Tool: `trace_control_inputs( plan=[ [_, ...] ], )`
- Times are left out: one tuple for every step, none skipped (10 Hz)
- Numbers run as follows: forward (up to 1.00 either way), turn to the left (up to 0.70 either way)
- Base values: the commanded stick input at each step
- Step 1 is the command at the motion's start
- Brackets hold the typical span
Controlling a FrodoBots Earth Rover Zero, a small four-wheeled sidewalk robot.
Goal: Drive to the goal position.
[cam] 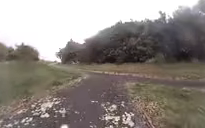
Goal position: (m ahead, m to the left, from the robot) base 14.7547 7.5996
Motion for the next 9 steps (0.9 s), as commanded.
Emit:
trace_control_inputs(
  plan=[
    [0.7, 0.0],
    [0.7, 0.0],
    [0.7, 0.0],
    [0.68, 0.0],
    [0.37, 0.0],
    [0.07, 0.0],
    [0.0, 0.0],
    [0.0, 0.0],
    [0.0, 0.0]
  ],
)
